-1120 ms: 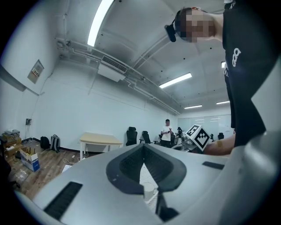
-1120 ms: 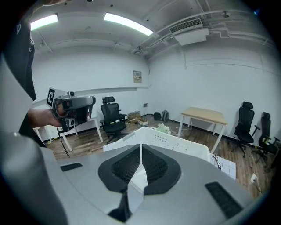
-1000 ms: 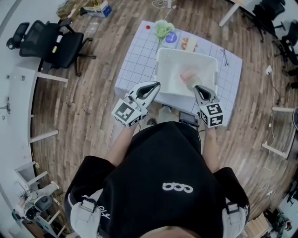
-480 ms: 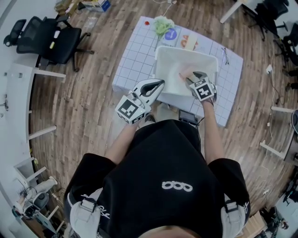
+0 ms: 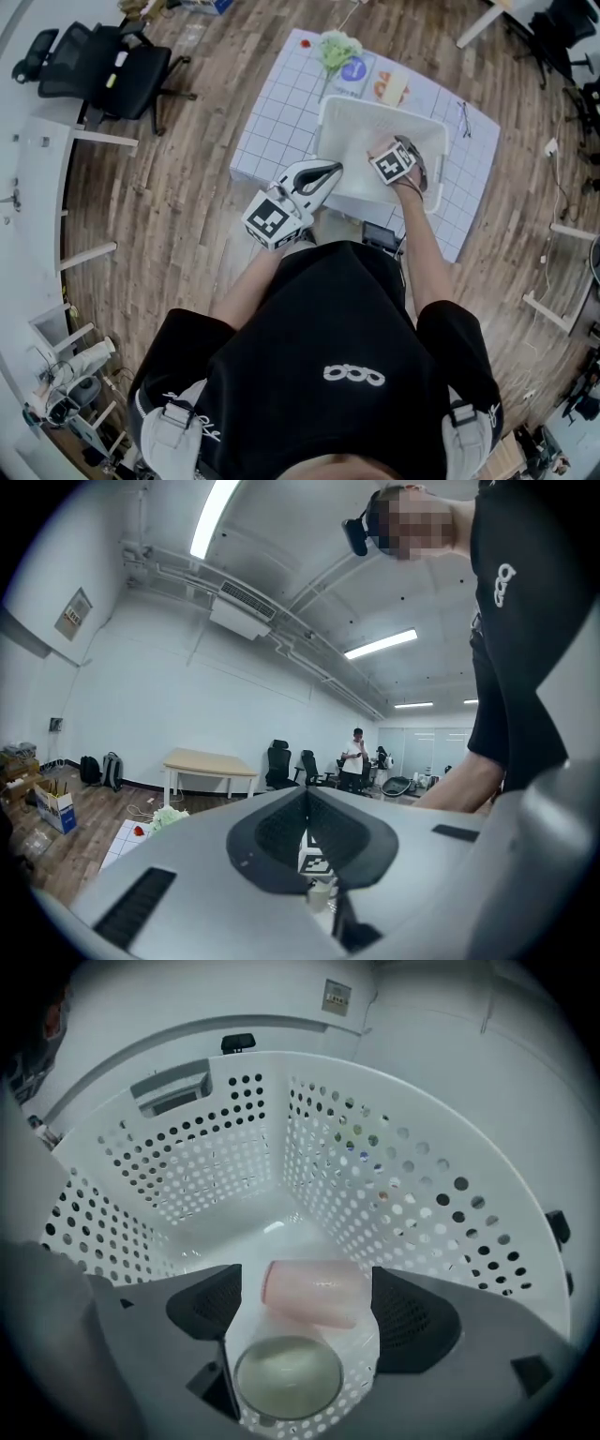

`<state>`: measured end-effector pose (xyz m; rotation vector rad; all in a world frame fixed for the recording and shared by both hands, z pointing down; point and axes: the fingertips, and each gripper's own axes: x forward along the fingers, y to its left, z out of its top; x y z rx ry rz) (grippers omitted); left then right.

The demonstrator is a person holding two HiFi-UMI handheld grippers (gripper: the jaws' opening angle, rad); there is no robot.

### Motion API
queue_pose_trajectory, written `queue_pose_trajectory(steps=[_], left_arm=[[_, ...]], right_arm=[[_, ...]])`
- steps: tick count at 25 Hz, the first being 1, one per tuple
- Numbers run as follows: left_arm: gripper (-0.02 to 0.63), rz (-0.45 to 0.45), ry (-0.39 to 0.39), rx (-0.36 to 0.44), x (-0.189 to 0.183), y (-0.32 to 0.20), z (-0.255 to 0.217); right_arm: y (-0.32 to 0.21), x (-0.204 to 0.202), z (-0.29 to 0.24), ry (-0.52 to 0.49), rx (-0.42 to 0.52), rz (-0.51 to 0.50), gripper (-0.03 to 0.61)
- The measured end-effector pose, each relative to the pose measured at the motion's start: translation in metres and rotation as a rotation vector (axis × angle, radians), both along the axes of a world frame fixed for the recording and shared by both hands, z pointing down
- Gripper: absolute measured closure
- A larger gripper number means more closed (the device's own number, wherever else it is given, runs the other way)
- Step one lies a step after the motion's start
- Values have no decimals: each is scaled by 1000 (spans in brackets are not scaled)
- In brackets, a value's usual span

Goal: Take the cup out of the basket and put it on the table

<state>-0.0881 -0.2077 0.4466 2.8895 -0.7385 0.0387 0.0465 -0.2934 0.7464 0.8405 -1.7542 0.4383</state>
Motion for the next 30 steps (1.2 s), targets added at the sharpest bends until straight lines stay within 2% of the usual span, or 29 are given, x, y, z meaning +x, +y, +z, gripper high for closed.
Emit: queue_pose_trajectory(steps=[10, 22, 30], left_arm=[[606, -4, -19, -29, 9, -17, 7], [606, -28, -16, -37, 3, -25, 15], [606, -48, -11, -34, -5, -22, 12]], right_arm=[[-7, 7, 42, 72, -83, 32, 175], [-19, 9, 51, 163, -54, -1, 168], [-16, 12, 46, 159, -57, 13, 169]])
